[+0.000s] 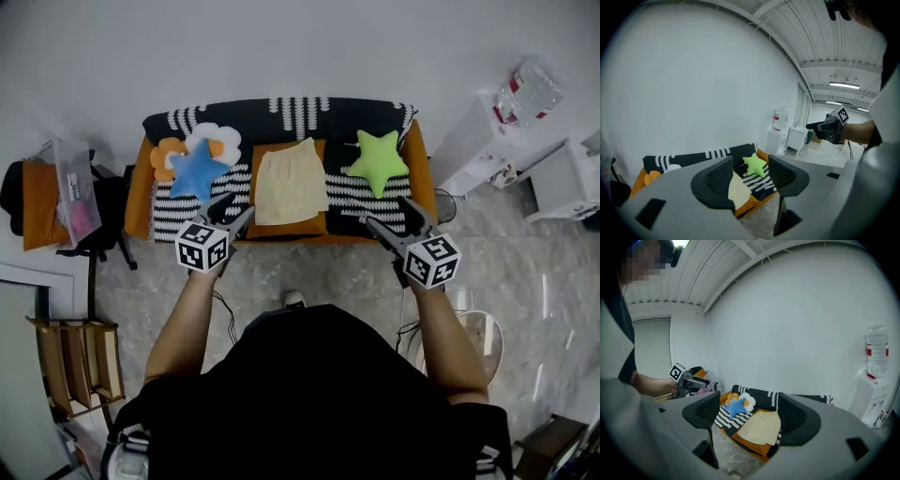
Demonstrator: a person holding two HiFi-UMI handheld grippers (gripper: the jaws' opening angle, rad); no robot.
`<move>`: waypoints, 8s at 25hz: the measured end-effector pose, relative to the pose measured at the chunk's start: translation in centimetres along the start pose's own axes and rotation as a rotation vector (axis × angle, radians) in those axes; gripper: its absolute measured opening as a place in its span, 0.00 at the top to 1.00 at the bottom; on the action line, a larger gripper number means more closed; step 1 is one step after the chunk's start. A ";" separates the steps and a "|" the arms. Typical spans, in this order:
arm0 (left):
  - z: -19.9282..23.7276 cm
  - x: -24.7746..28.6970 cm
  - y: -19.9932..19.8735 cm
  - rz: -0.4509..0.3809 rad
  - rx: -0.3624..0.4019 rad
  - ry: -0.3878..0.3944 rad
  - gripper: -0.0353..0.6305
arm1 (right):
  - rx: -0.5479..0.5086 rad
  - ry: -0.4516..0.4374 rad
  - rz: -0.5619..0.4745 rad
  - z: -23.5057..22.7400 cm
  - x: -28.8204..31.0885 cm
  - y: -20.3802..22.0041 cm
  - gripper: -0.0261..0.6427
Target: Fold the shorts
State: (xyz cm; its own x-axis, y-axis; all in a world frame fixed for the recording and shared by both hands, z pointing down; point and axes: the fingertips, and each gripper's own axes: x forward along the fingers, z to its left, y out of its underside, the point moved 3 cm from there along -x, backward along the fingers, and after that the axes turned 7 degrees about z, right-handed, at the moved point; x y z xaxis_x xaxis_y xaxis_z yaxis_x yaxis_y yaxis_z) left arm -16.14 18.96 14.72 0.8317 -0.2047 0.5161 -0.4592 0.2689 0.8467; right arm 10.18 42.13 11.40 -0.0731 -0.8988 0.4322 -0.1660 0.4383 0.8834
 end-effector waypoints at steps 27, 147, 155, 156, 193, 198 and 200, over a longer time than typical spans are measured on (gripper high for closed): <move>10.9 -1.1 -0.1 -0.026 -0.084 0.026 0.56 | -0.029 -0.003 0.027 2.9 10.5 -4.1 0.29; 29.6 10.1 15.1 0.106 -0.759 -0.519 0.50 | -0.967 -0.663 0.663 -5.7 68.1 -6.7 0.39; 31.6 12.5 19.6 0.159 -0.819 -0.483 0.50 | -1.058 -0.711 0.759 -3.9 72.7 -2.5 0.41; 31.8 12.7 20.2 0.166 -0.828 -0.480 0.50 | -1.071 -0.718 0.768 -3.6 73.1 -2.1 0.42; 29.8 33.3 43.3 0.459 -0.856 -0.241 0.53 | -1.533 -0.909 1.121 -5.9 88.2 20.3 0.56; 28.8 34.6 44.6 0.492 -0.820 -0.213 0.55 | -1.617 -0.939 1.136 -6.5 89.4 22.3 0.59; 28.3 35.2 45.2 0.509 -0.823 -0.199 0.57 | -1.677 -0.961 1.141 -6.6 89.9 23.2 0.60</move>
State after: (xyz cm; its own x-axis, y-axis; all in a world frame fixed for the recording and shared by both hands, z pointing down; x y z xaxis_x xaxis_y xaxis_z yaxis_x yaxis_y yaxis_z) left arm -16.52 -2.74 74.85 0.4926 -0.0169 0.8701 -0.3245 0.9241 0.2017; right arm 6.28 -28.40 71.95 0.1043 0.1497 0.9832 0.9670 -0.2462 -0.0651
